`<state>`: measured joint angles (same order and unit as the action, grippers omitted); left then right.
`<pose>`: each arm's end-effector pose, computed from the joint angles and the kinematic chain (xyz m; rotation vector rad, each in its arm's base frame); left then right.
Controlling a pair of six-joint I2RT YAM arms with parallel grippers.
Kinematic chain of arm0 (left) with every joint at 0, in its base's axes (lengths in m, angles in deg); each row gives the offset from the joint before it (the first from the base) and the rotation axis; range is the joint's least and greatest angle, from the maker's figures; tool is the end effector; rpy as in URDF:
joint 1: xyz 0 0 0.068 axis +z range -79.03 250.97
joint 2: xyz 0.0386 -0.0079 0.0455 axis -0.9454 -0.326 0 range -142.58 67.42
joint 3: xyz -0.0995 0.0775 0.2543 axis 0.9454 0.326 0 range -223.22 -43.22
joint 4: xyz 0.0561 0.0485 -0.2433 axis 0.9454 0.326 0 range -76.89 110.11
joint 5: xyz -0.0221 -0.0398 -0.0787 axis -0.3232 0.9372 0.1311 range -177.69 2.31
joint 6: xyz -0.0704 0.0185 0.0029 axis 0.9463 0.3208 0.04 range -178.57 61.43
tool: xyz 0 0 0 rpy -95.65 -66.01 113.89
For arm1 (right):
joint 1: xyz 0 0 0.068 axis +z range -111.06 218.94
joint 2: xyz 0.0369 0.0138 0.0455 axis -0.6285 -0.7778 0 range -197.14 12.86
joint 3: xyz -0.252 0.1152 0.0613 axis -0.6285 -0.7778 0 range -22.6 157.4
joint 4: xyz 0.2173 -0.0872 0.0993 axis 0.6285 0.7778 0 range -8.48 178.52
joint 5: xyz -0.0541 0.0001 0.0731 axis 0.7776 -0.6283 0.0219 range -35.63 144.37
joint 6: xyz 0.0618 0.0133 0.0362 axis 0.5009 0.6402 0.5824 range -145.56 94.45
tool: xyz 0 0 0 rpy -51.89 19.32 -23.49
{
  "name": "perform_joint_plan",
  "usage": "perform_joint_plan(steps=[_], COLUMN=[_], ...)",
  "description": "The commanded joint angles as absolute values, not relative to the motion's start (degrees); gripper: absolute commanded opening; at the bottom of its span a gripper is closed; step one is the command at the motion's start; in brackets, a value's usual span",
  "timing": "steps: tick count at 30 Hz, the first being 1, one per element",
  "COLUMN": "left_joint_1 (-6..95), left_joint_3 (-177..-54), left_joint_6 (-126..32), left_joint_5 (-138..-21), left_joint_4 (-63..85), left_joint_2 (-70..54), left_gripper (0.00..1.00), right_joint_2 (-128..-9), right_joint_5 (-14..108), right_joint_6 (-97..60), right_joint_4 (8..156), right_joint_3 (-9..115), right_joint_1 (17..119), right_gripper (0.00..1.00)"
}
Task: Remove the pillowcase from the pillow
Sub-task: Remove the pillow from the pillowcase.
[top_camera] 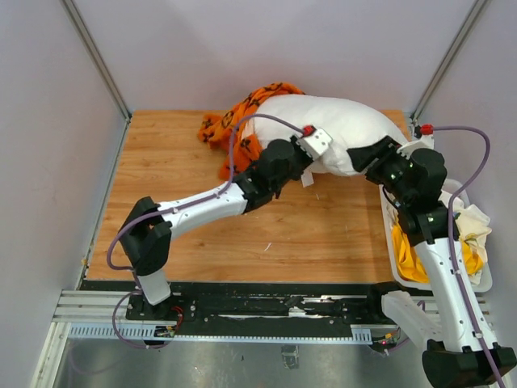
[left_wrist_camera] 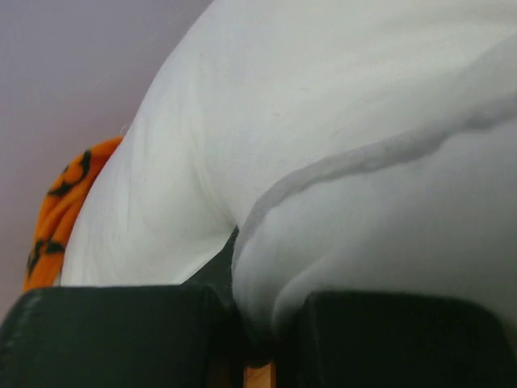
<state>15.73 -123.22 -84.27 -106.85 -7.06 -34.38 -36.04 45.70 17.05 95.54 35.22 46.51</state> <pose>0.2731 -0.3586 0.3468 0.8273 1.3686 -0.1336 0.1947 0.0350 0.4052 0.4031 1.6719 0.7832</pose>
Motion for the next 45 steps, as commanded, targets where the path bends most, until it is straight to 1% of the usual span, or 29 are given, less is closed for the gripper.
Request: perform_joint_plan(steps=[1, 2, 5, 7, 11, 15, 19, 23, 29, 33, 36, 39, 42, 43, 44, 45], left_joint_1=[29.1, 32.41, 41.76, 45.22, 48.61, 50.39, 50.89, 51.28, 52.71, 54.27, 54.9, 55.32, 55.82, 56.04, 56.29, 56.67], left_joint_3=[-126.52, -127.02, -128.58, -131.29, -134.37, -136.95, -140.48, -142.84, -142.21, -140.78, -140.5, -140.53, -140.03, -139.65, -139.41, -139.23], left_joint_6=[-68.21, -61.78, -48.79, -44.73, -37.57, -31.18, -26.94, -24.78, -22.72, -20.01, -19.04, -17.22, -16.64, -16.55, -16.55, -16.68], left_joint_5=[-102.91, -98.75, -87.83, -86.83, -87.15, -80.49, -72.83, -68.74, -62.1, -58.21, -56.98, -56.14, -56.31, -56.62, -56.99, -57.38], left_joint_4=[-2.15, -1.4, -1.13, 0.49, 0.33, -1.61, -2.37, -2.17, -4.78, -8.2, -9.46, -10.93, -11.78, -12.21, -12.41, -12.58], left_joint_2=[-26.1, -24.43, -20.58, -19.89, -18.25, -16.89, -16.18, -15.19, -13.17, -12.07, -11.94, -12.42, -12.63, -12.6, -12.56, -12.5], left_gripper=[0.0, 0.0, 0.0, 0.0, 0.0, 0.0, 0.0, 0.0, 0.0, 0.0, 0.0, 0.0, 0.0, 0.0, 0.0, 0.0], right_joint_2=[-32.63, -32.47, -31.7, -29.89, -25.66, -25.69, -34.25, -43.39, -52.33, -62.45, -72.63, -82.22, -88.55, -89.63, -89.95, -89.74], right_joint_5=[43.49, 44.05, 46.03, 47.6, 49.93, 50.9, 45.32, 40.38, 40.76, 38.57, 31.91, 28.9, 25.37, 24.28, 23.89, 24.38], right_joint_6=[13.23, 13.08, 12.63, 12.91, 13.72, 14.77, 15.39, 15.0, 12.73, 11.61, 11.38, 12.52, 13.28, 13.15, 12.8, 12.59], right_joint_4=[93.77, 93.57, 93.14, 91.41, 85.79, 81.92, 79.19, 76.51, 70.72, 63.34, 61.6, 61.74, 62.74, 63.39, 63.87, 64.01], right_joint_3=[37.24, 37.04, 36.63, 34.85, 30.16, 26.09, 24.26, 24.63, 26.58, 30.32, 37.45, 44.28, 48.8, 49.35, 49.0, 47.93], right_joint_1=[47.27, 47.19, 47.03, 46.82, 46.22, 46.09, 46.23, 47.15, 50.76, 51.22, 51.18, 51.38, 51.92, 52.1, 52.24, 52.2], right_gripper=[0.77, 0.98, 0.98, 0.98, 0.98, 0.98, 0.98, 0.99, 0.99, 0.99, 1.0, 0.96, 0.83, 0.75, 0.65, 0.51])
